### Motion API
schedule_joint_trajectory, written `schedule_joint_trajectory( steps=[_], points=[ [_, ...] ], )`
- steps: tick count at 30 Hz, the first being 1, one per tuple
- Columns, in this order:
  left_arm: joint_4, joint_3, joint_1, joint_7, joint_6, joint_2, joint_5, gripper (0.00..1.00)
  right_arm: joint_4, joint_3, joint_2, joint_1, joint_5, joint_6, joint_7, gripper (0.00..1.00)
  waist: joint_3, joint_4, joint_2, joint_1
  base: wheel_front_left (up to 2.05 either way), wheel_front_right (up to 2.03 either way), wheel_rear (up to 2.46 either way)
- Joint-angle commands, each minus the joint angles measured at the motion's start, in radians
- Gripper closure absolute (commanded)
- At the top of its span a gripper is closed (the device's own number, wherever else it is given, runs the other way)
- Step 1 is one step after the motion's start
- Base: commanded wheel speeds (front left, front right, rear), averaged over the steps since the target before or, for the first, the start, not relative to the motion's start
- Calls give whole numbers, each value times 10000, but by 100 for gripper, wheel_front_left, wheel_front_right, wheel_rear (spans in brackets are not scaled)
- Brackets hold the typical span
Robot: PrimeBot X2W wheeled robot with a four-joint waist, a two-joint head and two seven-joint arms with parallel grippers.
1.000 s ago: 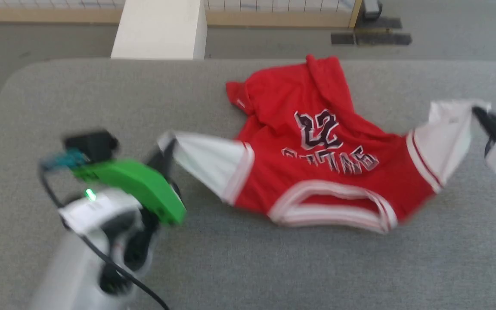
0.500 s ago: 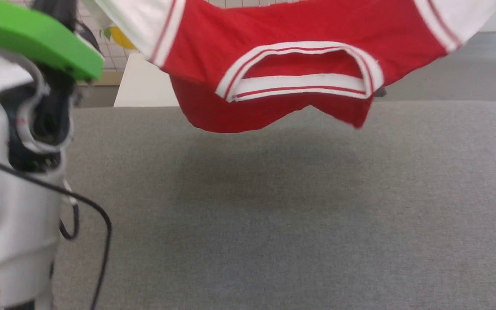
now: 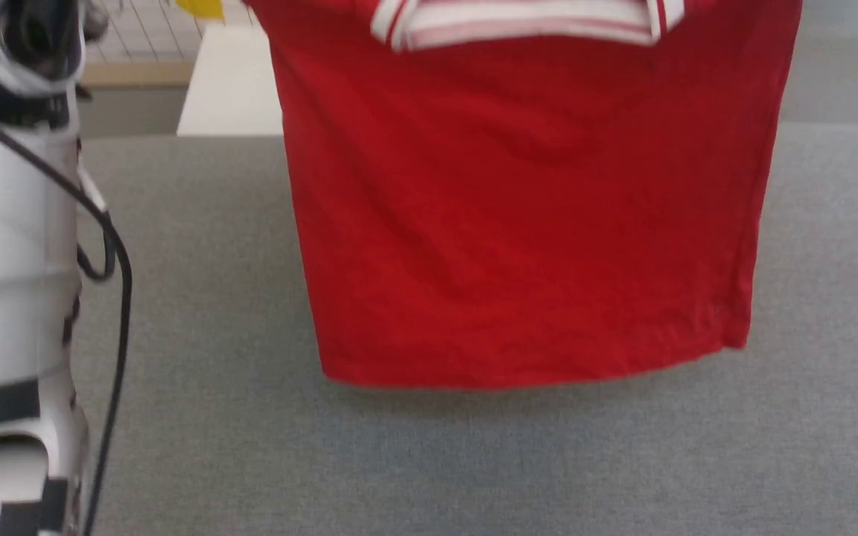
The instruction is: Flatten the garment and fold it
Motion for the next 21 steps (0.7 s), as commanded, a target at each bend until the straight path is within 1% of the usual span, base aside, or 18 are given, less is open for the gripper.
schedule_joint_trajectory(
  steps=[1, 6, 9, 12, 17, 21],
  points=[
    [244, -149, -487, -55, 20, 11, 253, 100, 106, 252, -144, -428, -244, -13, -82, 100, 1088, 18, -1, 0, 0, 0, 0],
    [1306, -486, -2025, -285, 175, -52, 876, 100, 950, 783, -220, -2016, -709, -13, -425, 100, 2412, -76, -1, 0, 0, 0, 0],
    [1683, -508, -2810, -591, 271, -167, 1071, 100, 1527, 884, -182, -2869, -1045, -13, -755, 100, 3016, -118, -1, 0, 0, 0, 0],
    [2090, -464, -3456, -981, 351, -302, 1178, 100, 2162, 830, 6, -3592, -1315, -13, -1153, 100, 3465, -147, -1, 0, 0, 0, 0],
    [2570, -391, -3895, -1423, 320, -432, 1165, 100, 2924, 608, 211, -4182, -1465, -13, -1481, 100, 3938, -56, -1, 0, 0, 0, 0],
    [2946, -303, -3691, -1712, 256, -414, 1085, 100, 3263, 714, 159, -4078, -1416, -13, -1617, 100, 4138, 109, -1, 0, 0, 0, 0]
  ],
)
